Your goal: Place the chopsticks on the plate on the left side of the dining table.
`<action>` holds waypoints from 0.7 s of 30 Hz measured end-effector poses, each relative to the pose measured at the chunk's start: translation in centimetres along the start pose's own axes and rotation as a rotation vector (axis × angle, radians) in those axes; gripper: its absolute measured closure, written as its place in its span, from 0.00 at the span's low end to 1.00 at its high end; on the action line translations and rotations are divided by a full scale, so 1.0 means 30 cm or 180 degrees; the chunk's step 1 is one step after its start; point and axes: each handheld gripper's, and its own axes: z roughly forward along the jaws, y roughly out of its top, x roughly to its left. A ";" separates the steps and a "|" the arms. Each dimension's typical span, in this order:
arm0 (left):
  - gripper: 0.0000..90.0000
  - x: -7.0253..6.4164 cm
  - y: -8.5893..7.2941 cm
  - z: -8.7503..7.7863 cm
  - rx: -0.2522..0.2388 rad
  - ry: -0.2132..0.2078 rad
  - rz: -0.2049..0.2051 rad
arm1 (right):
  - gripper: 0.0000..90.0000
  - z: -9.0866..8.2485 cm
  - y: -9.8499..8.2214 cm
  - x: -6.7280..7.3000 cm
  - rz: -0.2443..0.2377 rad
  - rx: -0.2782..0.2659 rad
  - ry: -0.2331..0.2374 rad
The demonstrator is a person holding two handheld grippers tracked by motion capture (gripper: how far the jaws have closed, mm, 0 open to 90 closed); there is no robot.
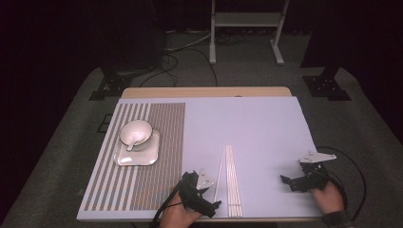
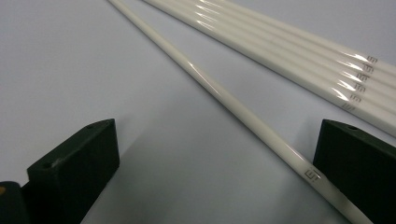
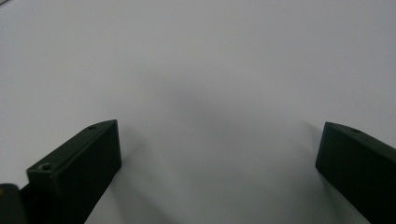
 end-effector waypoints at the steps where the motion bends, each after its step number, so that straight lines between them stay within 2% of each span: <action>1: 0.00 0.003 -0.001 -0.002 0.0011 0.0009 0.0008 | 0.00 0.000 0.000 0.000 0.0001 0.0000 0.0000; 21: 0.00 0.077 -0.032 -0.041 0.0049 0.0176 -0.0045 | 0.00 0.000 0.000 0.000 0.0001 -0.0001 0.0001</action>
